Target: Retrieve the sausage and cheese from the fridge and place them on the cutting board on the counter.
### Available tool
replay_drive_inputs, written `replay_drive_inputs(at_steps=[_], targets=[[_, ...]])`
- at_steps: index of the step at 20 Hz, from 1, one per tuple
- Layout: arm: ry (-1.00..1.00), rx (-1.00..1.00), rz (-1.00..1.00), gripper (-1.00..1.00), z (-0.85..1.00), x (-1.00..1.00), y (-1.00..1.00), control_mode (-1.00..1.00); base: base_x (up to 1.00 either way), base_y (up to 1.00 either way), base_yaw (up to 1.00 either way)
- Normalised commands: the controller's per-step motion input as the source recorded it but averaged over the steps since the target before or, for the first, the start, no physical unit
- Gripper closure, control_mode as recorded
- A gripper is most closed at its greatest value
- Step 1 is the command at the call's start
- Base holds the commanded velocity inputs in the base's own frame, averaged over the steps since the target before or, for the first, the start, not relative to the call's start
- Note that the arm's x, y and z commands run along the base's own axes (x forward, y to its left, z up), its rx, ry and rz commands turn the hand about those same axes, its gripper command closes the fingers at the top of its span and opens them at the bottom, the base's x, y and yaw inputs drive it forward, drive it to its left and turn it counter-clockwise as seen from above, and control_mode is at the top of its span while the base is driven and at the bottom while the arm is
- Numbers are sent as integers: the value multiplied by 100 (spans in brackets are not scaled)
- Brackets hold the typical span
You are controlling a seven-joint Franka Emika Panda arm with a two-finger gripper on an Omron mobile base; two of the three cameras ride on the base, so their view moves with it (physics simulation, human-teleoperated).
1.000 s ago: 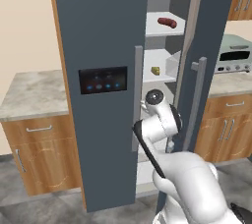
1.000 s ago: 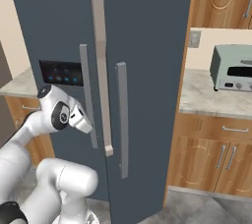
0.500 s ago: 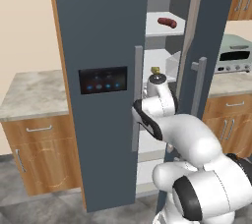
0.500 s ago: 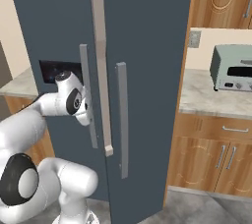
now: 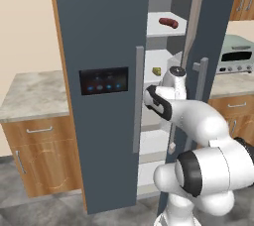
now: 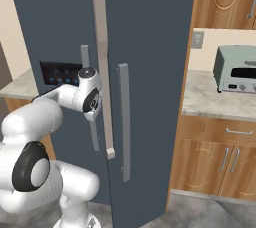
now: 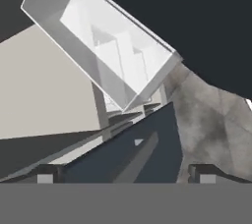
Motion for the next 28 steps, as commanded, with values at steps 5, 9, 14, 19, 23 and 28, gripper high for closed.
replay_drive_inputs(at_steps=[5,9,14,19,23,28], targets=[[-10,20,-45,-100,0,-9,-28,-100,0,0,0],[-4,12,-45,-100,-1,-18,-30,-100,0,0,0],[0,4,-34,-100,-5,-31,-46,-100,0,0,0],[0,0,-24,-100,-7,-34,-62,-100,0,0,0],[0,0,-18,-100,-7,-41,-67,-100,0,0,0],[0,0,-16,-100,-6,-43,-69,-100,0,0,0]])
